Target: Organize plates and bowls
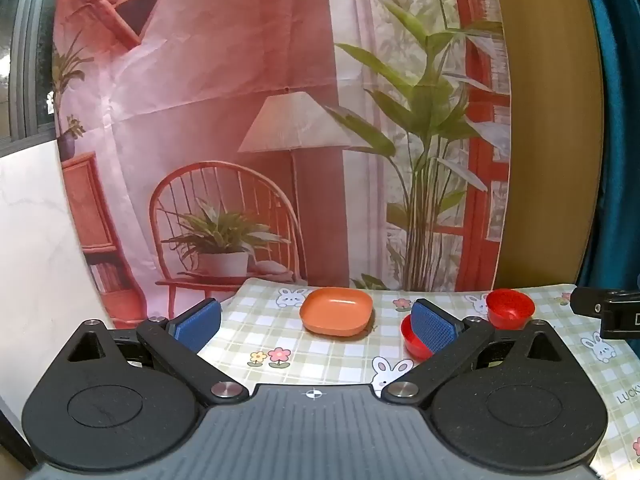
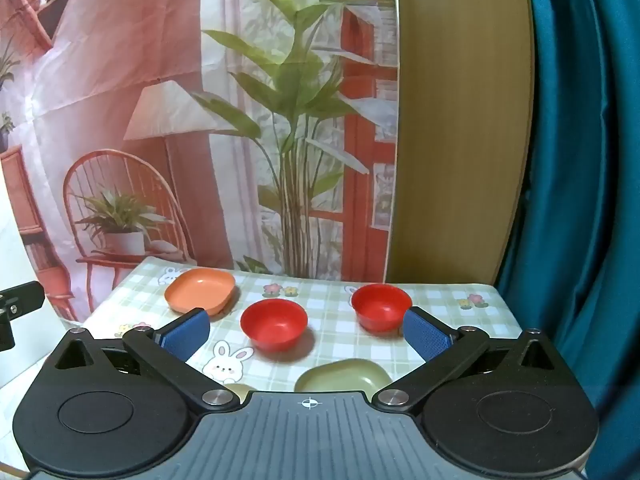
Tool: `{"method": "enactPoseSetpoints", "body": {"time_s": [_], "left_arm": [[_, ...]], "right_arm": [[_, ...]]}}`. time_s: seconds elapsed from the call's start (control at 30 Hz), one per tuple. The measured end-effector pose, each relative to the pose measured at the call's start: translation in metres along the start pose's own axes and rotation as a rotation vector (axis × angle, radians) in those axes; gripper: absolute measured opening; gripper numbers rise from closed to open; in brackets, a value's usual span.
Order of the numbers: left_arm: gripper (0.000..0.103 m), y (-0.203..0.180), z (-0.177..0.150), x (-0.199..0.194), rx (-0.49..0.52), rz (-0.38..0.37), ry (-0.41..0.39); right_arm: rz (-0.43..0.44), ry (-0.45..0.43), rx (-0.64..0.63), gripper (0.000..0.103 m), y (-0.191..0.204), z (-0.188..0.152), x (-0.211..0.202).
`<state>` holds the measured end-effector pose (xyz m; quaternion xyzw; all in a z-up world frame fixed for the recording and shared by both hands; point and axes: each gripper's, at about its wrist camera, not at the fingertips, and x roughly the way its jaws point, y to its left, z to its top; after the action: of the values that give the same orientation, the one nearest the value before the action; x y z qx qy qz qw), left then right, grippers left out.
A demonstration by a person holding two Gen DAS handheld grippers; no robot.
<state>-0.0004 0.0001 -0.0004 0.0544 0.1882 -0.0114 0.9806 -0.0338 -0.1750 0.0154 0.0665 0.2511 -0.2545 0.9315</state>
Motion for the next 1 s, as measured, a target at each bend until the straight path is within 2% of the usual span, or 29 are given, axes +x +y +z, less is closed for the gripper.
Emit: {"method": "enactPoseSetpoints", "body": {"time_s": [0.33,1.0], "left_arm": [[0.102,0.0016,0.0033,0.0006,-0.012,0.002,0.030],[0.102,-0.0004,0.0028,-0.0001,-0.011,0.006,0.021]], "right_arm": [[-0.006,-0.002,0.007,0.103,-0.0010,0.0019,-0.0015],[-0.008,-0.011,0.024,0.103,-0.0069,-0.0012,-0.0005]]}}
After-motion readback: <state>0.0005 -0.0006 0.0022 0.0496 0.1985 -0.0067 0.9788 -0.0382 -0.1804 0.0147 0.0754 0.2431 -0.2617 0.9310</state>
